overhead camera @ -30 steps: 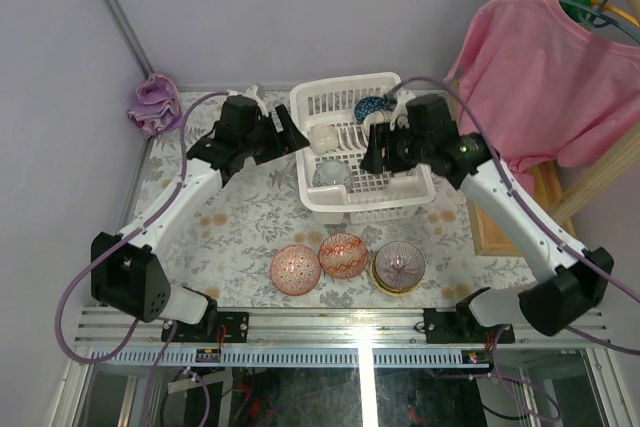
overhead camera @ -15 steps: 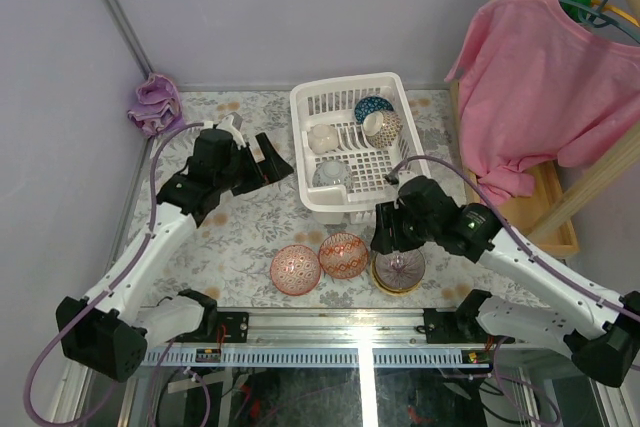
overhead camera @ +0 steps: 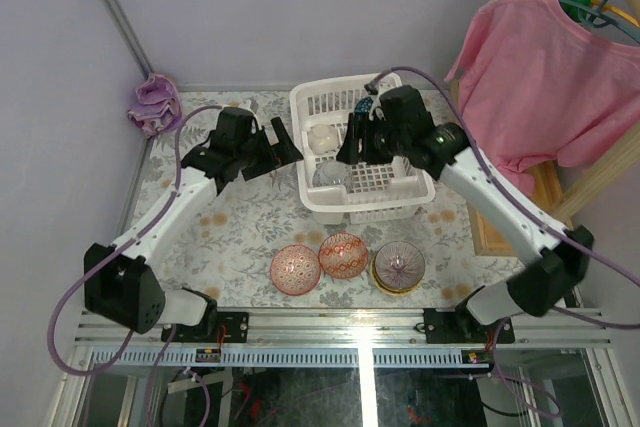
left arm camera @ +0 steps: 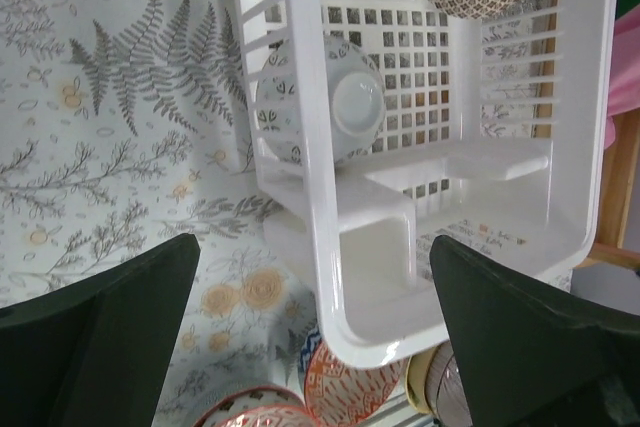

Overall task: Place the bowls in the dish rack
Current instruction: Pick up the bowl from the center of the board.

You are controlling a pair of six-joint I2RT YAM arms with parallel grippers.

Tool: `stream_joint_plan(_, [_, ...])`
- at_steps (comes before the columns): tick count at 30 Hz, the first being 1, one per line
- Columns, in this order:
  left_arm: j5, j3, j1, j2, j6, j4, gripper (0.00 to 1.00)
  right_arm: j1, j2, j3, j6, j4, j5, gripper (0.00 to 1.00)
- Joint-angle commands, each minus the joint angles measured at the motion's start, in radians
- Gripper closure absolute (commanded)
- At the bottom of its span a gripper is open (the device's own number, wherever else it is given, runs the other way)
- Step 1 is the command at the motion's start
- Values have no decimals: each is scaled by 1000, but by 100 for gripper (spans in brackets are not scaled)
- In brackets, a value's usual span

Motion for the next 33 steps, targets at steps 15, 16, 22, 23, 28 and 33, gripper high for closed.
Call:
stream_joint_plan(15, [-116,-14,-134,99,60,54,1,182,-284,-466,30,-159,111,43])
stream_joint_plan(16, [-125,-25,-142,94,60,53,1,203,-306,-495,47,-159,125,44])
stream_joint_plan(22, [-176,-59,-243,107,20,59,8,260,-335,-538,71,-166,194,49])
stream_joint_plan(23, [-186,-59,-260,114,14,59,9,266,-324,-537,68,-167,206,49])
stream_joint_plan(28, [-223,-57,-324,155,-5,50,22,289,-277,-541,59,-129,214,51])
stream_joint_plan(33, [-253,-69,-343,164,-11,37,38,323,-248,-552,72,-100,209,52])
